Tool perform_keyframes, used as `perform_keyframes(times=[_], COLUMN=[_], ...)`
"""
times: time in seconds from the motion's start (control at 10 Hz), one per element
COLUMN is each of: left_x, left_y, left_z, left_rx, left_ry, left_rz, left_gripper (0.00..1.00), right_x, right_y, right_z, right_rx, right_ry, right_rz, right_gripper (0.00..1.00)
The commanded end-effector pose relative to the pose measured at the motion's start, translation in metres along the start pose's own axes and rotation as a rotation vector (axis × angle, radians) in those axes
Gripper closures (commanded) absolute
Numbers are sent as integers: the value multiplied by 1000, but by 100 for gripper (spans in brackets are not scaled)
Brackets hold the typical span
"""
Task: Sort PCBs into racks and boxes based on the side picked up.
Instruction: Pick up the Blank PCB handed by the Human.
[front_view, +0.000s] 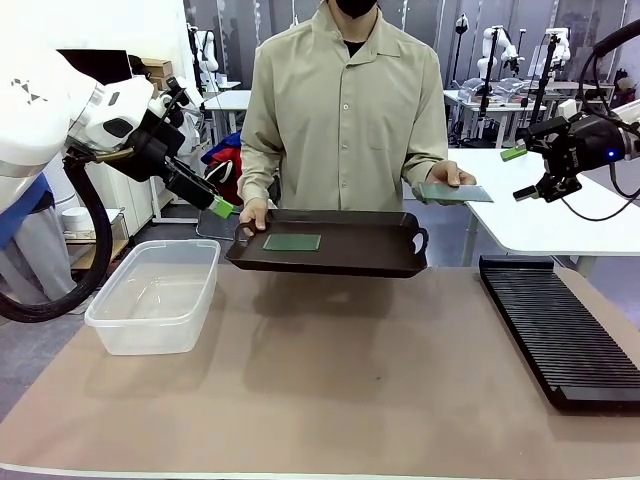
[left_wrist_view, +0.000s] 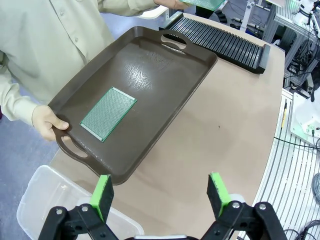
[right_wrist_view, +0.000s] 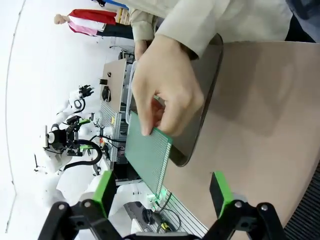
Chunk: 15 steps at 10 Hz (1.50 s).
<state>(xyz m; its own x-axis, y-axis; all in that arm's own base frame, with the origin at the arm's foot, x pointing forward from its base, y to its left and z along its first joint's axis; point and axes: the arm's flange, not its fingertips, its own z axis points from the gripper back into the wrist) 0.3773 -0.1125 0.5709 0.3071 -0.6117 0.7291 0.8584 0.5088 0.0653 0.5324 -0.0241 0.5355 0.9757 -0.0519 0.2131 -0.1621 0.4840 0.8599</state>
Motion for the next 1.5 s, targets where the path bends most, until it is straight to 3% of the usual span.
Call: perform_keyframes(times=[0.0, 0.3, 0.9, 1.4], left_x=[-1, -1, -1, -1], left_y=[0, 0, 0, 0], left_z=[-1, -1, -1, -1], left_rx=[-5, -5, -5, -5], left_ry=[4, 4, 4, 4], left_rz=[-4, -4, -4, -4], left_gripper=[0, 0, 0, 0], right_x=[-1, 0, 1, 10], right_y=[5, 2, -27, -45], right_z=[2, 0, -21, -44], right_rx=[10, 1, 234, 341], right_ry=[3, 2, 126, 140], right_rz=[2, 4, -229, -121], right_gripper=[0, 0, 0, 0])
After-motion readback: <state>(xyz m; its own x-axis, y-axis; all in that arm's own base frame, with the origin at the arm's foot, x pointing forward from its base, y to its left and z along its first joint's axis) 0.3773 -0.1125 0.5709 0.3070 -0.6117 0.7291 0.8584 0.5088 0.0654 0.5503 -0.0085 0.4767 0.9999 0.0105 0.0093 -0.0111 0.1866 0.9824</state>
